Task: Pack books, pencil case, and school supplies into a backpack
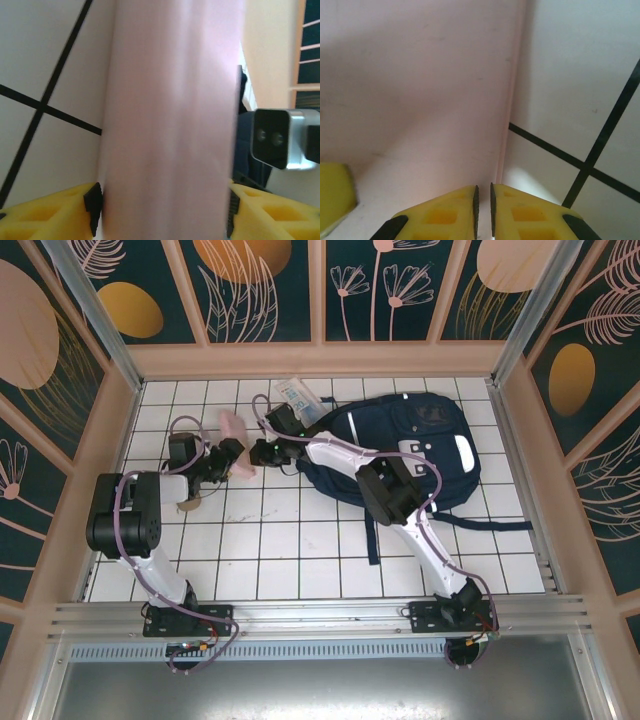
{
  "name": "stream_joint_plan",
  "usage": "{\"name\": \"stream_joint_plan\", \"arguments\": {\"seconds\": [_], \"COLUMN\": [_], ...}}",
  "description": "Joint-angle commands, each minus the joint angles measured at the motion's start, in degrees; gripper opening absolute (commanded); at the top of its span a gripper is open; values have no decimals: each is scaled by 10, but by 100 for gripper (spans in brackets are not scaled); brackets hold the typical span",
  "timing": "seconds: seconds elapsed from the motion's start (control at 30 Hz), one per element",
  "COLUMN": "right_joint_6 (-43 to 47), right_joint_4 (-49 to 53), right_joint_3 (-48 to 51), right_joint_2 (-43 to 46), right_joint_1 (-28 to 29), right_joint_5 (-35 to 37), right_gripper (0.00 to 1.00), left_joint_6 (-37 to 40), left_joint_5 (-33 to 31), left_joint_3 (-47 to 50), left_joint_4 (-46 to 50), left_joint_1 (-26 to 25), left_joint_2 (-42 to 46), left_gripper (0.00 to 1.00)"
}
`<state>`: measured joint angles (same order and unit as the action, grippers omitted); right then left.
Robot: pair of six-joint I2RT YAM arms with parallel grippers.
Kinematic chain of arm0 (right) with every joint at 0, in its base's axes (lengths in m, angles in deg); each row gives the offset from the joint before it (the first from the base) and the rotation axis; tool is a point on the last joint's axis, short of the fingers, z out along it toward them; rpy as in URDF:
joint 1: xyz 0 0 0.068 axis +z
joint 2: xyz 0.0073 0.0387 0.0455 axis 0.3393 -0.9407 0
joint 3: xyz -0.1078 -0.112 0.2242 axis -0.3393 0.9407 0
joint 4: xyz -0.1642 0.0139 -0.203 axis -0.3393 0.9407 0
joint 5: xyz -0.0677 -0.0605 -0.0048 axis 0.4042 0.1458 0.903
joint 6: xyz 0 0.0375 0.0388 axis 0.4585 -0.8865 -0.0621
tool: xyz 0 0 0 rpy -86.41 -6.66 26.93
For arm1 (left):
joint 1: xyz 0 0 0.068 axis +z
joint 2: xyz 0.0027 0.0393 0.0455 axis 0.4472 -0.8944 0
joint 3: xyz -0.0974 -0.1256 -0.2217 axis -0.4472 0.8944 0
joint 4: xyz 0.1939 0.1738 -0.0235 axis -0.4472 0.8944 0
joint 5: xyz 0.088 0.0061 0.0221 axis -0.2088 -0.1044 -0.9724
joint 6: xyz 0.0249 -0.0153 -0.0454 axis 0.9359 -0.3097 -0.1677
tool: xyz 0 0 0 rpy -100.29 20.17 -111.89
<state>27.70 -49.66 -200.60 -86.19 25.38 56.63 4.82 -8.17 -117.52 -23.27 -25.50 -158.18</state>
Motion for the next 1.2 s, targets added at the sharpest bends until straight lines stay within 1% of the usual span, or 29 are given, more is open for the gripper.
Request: {"name": "stream_joint_plan", "arguments": {"seconds": [0.0, 0.1, 0.23, 0.37, 0.47, 0.63, 0.7, 0.73, 0.8, 0.87, 1.03, 1.17], "right_joint_6": [-4, -3, 1, 6, 16, 38, 51, 58, 76, 94, 139, 162], "right_joint_4": [8, 5, 9, 17, 27, 51, 67, 75, 94, 116, 174, 219], "right_joint_3": [5, 13, 13, 10, 9, 8, 13, 17, 28, 41, 92, 144], "right_joint_2": [-13, -7, -1, 6, 19, 63, 92, 105, 141, 175, 250, 291], "right_joint_1": [10, 8, 5, 3, -1, -8, -11, -13, -15, -17, -28, -41], "right_joint_5": [-11, -6, 0, 6, 15, 41, 58, 67, 96, 132, 245, 340], "right_gripper": [17, 17, 17, 17, 17, 19, 22, 22, 23, 26, 37, 39], "left_joint_6": [-13, 31, 69, 126, 158, 160, 156, 155, 149, 142, 110, 91], "left_joint_5": [36, 2, -33, -80, -98, -84, -75, -70, -60, -49, -18, -6], "left_joint_3": [6, -24, -43, -78, -94, -93, -91, -90, -88, -81, -63, -49], "left_joint_4": [-42, 52, 119, 208, 244, 242, 237, 234, 230, 221, 189, 174], "left_joint_1": [-6, -6, -6, -6, -6, -6, -6, -6, -6, -6, -7, -12], "left_joint_2": [13, 6, 7, 9, 12, 20, 25, 25, 50, 63, 98, 129], "left_gripper": [67, 60, 58, 56, 49, 34, 26, 25, 26, 26, 26, 26]}}
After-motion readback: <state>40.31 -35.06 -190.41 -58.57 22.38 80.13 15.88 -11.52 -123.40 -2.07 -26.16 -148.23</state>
